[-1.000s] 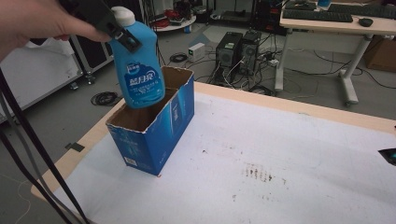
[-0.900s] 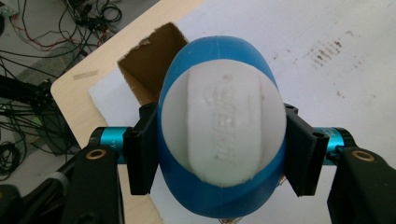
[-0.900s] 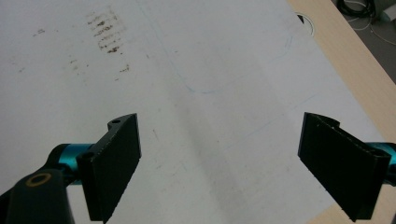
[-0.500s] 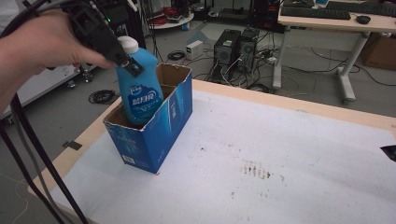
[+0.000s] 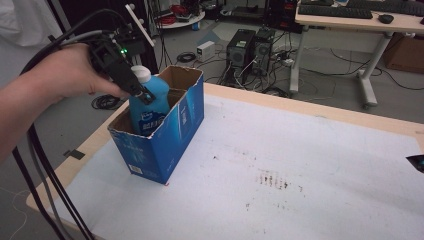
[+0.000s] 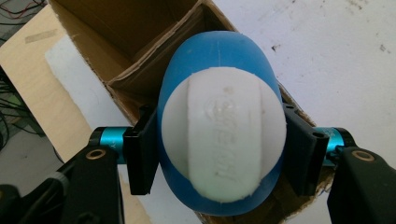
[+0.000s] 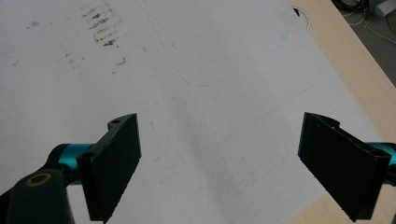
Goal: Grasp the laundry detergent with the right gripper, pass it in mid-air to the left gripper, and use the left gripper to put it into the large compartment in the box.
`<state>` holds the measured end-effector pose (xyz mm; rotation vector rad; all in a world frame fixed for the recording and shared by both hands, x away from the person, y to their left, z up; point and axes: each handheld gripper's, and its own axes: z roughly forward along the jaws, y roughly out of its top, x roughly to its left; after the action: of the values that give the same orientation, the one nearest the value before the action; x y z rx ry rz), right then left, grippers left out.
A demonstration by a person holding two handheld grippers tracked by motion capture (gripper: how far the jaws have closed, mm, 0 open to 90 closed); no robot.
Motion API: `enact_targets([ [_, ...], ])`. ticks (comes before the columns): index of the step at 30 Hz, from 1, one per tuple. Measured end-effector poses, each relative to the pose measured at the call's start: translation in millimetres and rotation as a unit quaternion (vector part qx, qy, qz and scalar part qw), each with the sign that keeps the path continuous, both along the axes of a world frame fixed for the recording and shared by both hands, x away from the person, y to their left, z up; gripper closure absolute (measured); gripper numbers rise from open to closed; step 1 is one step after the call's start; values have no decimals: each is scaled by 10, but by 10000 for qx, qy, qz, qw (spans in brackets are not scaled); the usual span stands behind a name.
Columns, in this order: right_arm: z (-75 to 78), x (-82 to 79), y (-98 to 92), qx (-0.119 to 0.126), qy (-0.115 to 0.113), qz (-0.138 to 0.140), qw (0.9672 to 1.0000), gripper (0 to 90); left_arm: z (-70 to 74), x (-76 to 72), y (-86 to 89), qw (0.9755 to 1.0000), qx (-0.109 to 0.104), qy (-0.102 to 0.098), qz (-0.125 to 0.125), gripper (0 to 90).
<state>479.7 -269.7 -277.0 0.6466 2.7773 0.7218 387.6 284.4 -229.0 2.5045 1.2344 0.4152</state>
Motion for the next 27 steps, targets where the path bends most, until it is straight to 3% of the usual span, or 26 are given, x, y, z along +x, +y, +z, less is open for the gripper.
enact_targets([
  [27,-70,-2,-50,-27,61,-98,9999,125,-489,87,-6,9995,117,248,-166,383],
])
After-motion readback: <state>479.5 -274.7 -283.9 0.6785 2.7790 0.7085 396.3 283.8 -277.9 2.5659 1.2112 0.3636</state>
